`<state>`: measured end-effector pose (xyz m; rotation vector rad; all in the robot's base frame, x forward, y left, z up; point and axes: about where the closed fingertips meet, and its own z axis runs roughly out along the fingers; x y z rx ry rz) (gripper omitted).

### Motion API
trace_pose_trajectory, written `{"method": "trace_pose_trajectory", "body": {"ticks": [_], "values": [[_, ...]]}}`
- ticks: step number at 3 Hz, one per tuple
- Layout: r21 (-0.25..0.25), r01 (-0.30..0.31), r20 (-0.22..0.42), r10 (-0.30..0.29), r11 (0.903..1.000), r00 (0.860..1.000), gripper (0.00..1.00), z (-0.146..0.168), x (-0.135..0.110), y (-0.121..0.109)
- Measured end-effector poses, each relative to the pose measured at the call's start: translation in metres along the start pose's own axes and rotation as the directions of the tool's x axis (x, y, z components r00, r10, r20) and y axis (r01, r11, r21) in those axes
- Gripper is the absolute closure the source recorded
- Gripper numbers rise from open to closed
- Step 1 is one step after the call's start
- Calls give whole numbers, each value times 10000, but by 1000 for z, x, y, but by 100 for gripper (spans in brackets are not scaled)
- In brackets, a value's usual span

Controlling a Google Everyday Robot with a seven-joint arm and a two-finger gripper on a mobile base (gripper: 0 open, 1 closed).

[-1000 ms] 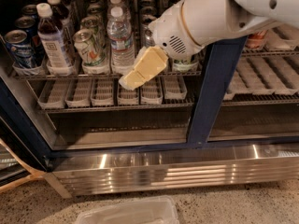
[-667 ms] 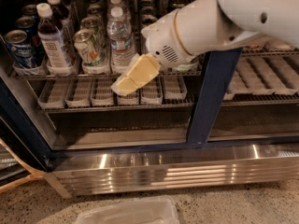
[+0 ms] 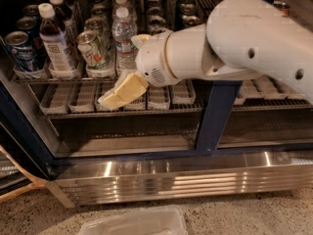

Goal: Pick water bottle from top shelf of fridge

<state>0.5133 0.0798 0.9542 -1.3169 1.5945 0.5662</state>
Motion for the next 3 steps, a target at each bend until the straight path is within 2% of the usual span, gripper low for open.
{"method": "trace_pose_trajectory", "body": {"ticks": [1, 2, 3], "values": [[1237, 470, 513, -537, 9912, 9972, 0, -4, -11, 2], [2703, 753, 844, -1016, 9598, 9912, 0, -16, -26, -9], [4254, 786, 1102, -1378, 9016, 9843, 0, -30, -44, -35]]}}
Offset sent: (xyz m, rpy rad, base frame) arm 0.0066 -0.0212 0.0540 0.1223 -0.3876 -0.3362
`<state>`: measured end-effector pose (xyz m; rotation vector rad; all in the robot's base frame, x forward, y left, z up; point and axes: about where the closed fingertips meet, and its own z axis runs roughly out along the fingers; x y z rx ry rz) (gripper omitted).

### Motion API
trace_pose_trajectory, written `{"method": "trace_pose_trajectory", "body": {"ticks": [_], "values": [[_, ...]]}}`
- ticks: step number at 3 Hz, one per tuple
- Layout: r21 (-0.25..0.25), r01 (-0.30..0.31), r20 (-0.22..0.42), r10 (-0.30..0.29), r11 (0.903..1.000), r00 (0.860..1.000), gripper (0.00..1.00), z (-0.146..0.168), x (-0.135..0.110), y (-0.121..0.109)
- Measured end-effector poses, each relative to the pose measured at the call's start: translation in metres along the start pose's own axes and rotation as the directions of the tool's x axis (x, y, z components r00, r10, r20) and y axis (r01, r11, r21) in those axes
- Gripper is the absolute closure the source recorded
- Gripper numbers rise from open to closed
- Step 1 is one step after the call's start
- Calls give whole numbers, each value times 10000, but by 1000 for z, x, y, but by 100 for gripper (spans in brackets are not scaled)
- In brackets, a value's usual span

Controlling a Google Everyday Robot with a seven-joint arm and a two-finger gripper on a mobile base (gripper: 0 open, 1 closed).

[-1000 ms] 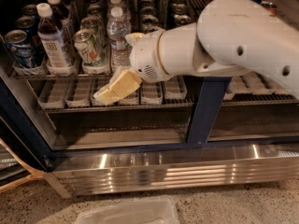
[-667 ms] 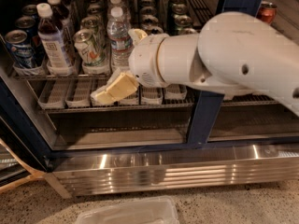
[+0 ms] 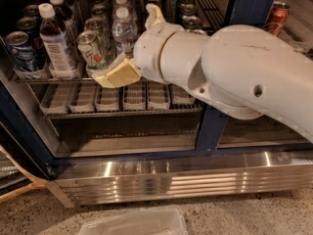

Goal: Pick water bottle from top shelf of fridge

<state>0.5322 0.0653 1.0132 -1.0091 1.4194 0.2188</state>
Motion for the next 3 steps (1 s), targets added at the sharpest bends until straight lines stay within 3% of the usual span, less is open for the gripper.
{"method": "trace_pose_trajectory", "body": {"ticks": [1, 3], "values": [[0, 0, 0, 0, 10000, 10000, 0, 0, 0, 0], [1, 2, 0, -2, 10000, 10000, 23, 0, 0, 0]]}}
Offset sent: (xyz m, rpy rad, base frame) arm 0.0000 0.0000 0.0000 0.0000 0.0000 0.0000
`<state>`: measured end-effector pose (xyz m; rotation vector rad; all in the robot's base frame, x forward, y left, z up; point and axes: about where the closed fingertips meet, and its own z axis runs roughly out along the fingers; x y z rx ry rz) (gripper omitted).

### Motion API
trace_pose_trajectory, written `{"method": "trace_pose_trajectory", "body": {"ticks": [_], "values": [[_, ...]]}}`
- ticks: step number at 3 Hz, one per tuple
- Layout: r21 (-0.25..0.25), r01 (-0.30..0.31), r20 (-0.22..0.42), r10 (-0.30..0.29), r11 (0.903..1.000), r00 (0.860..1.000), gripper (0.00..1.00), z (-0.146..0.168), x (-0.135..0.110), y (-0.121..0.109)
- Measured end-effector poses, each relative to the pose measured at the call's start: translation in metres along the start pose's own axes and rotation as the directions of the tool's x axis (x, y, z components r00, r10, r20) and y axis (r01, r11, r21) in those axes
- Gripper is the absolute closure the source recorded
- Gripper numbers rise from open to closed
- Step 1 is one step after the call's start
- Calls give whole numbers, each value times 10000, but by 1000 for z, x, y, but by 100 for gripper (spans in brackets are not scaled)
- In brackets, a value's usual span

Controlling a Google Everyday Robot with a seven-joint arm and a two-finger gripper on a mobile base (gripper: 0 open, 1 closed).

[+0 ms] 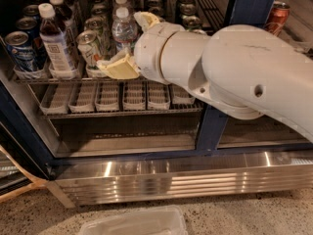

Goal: Pick water bottle from top shelf of fridge

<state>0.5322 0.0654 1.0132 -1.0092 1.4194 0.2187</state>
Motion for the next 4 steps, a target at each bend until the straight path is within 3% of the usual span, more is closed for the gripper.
{"method": "trace_pose_trajectory", "body": {"ticks": [1, 3, 4], "values": [[155, 158, -140, -156, 9998, 9998, 24, 1, 4, 0], [905, 328, -634, -271, 9954, 9976, 19, 3, 34, -13], [760, 533, -649, -484, 9957, 9967, 20, 11, 38, -13]]}}
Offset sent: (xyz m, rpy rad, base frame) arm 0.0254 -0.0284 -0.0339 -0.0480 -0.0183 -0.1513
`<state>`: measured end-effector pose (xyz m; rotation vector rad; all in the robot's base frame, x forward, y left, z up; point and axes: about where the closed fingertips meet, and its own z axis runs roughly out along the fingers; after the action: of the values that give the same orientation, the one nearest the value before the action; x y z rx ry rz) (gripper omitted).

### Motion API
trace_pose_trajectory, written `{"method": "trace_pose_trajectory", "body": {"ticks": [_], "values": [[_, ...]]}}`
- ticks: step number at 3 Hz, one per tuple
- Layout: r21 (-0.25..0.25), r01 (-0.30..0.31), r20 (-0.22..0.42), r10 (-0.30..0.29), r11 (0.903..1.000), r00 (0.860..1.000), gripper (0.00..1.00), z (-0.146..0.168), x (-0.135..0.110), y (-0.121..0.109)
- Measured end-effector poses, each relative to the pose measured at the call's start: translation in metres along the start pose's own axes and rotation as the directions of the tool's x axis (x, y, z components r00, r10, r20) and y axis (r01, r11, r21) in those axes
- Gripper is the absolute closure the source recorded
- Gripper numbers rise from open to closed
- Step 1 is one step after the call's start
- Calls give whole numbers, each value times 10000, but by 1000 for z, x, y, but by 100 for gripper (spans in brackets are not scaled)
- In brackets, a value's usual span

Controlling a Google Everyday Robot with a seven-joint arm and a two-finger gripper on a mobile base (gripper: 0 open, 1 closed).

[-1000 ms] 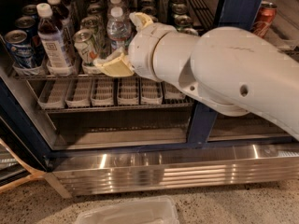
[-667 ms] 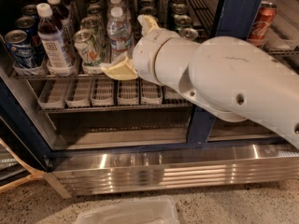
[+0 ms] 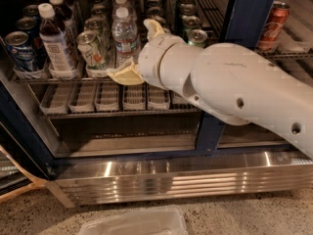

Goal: Pick water bottle from top shelf of fridge

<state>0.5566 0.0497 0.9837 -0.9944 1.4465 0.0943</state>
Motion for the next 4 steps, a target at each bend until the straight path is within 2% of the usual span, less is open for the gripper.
{"method": "trace_pose_trajectory", "body": {"ticks": [2, 4], "values": [[-556, 265, -10, -266, 9981, 9996, 18, 19, 2, -3], [-765, 322, -289, -345, 9966, 9990, 18, 30, 10, -19]]}}
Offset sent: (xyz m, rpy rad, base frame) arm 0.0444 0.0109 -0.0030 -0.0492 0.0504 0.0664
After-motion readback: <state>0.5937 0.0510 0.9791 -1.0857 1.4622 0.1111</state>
